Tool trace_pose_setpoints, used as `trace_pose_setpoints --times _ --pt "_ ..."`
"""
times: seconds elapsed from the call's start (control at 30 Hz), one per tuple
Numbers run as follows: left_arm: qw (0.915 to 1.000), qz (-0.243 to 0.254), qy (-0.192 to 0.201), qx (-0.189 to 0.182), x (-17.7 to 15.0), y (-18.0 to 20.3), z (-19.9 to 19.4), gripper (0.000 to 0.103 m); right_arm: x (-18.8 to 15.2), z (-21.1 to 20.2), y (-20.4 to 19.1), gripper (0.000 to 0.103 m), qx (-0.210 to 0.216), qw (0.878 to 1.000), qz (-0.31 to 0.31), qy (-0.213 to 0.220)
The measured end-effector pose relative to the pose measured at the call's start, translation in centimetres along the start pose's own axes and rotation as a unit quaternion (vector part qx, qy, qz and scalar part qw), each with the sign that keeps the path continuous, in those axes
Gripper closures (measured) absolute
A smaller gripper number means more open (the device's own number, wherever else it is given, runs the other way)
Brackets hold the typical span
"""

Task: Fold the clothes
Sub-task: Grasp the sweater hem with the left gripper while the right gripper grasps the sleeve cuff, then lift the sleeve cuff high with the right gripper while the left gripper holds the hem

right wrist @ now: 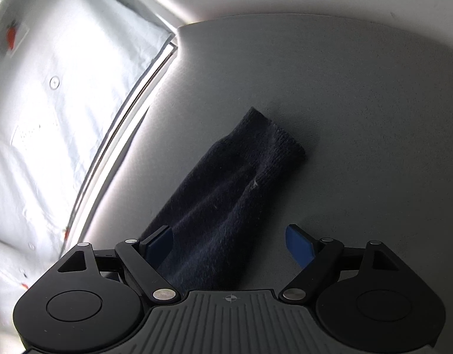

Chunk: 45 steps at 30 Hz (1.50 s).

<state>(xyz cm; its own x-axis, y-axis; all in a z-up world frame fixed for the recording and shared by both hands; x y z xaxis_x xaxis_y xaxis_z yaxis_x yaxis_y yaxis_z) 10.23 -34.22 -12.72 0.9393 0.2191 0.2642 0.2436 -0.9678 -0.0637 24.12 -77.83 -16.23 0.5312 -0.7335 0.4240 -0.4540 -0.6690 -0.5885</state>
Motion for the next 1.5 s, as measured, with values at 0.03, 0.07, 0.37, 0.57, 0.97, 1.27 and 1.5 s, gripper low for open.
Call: trace_pose_setpoints --times 0.03,0.07,0.37,0.57,0.97,1.27,1.5 --pt "1.0000 -0.003 -0.002 0.000 0.1 -0.1 0.0 0.054 0.3 0.2 0.0 0.001 -0.001 1.000 0.003 0.002" --pt "1.0000 -0.005 -0.004 0.001 0.1 -0.1 0.1 0.055 0.6 0.3 0.0 0.002 -0.004 1.000 0.003 0.003" --pt "0.9999 -0.002 -0.001 0.010 0.1 0.3 -0.1 0.060 2.1 2.3 -1.7 0.016 -0.034 0.998 -0.046 -0.009" --pt "0.9999 -0.011 -0.001 0.013 0.1 0.2 -0.1 0.061 2.5 3.0 -1.4 0.088 -0.076 0.994 -0.074 -0.015" --pt "0.9948 -0.101 0.010 -0.008 0.9 -2.5 -1.2 0.087 4.6 -0.8 -5.3 0.091 0.028 0.997 -0.067 0.041" --pt "0.9861 -0.162 0.022 -0.028 3.0 -5.2 -3.7 0.088 7.1 -3.0 -14.0 0.091 0.116 0.986 -0.109 0.058" --pt "0.9807 -0.190 0.026 -0.039 4.2 -7.5 -4.5 0.088 7.4 -2.3 -22.0 0.091 0.160 0.975 -0.142 0.062"
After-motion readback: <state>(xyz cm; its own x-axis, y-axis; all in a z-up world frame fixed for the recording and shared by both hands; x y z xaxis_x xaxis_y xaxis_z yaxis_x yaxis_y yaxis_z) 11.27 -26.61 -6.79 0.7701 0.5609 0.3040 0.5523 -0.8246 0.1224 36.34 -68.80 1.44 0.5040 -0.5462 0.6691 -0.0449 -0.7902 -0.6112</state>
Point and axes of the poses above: each gripper's, at about its wrist camera, not at the fingertips, and z roughly the way its jaws point, y to its right, x to its top, the point moved 5 cm from there along z, roughly the way its jaws point, and after that the axes turned 9 degrees about -z, right-handed, at the moved point
